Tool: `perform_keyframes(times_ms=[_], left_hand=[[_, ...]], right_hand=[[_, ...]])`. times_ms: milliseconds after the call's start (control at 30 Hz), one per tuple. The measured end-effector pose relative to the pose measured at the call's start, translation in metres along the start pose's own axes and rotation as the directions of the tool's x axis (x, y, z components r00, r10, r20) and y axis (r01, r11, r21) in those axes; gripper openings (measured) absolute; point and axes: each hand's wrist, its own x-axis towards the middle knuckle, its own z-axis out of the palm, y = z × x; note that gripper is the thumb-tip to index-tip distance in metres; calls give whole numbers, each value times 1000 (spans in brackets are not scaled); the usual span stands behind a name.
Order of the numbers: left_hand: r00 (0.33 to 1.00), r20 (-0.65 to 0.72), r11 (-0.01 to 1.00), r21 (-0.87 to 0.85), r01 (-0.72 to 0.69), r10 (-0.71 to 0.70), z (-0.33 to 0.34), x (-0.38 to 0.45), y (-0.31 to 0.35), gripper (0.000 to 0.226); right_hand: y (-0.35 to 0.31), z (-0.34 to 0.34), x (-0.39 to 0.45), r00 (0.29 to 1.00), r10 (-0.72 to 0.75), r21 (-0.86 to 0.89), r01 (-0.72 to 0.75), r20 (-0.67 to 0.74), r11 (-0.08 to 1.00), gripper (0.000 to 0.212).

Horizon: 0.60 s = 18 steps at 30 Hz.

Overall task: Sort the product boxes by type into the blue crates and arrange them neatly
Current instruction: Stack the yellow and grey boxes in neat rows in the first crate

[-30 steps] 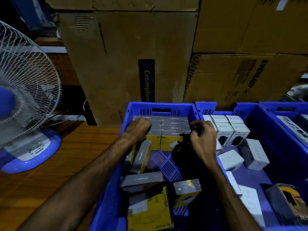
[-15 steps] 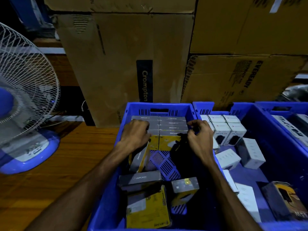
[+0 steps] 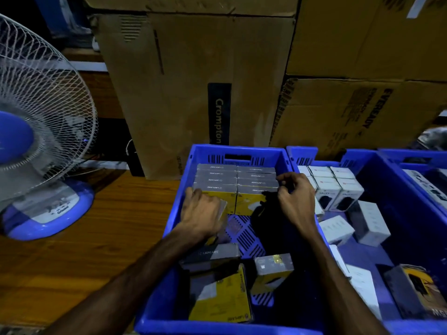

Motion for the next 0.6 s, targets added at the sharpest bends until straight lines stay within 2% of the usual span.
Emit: perform_keyframes(times_ms=[133,233,300,400,600], left_hand=[[998,25,958,-279,68,-64,-3,8,-3,53],[995,41,815,-571,97,-90,-7,14,-4,47],[998,4,721,-692,51,-66,-11,15,-5,41],[994,-105,626,-775,-87,8,-18,12,-4,44],[973,-198,595,-771,-227,115,-15,31,6,49]], right_hand=[[5,2,4,998,54,68,-53,-14,996,29],[8,0,9,986,150,202,-132,-73,970,25],[10,-6,15,965,236,325,-188,-114,927,24],[12,-10,20,935,332,460,-243,-123,854,21],[14,-14,21,886,447,622,-281,-125,731,23]])
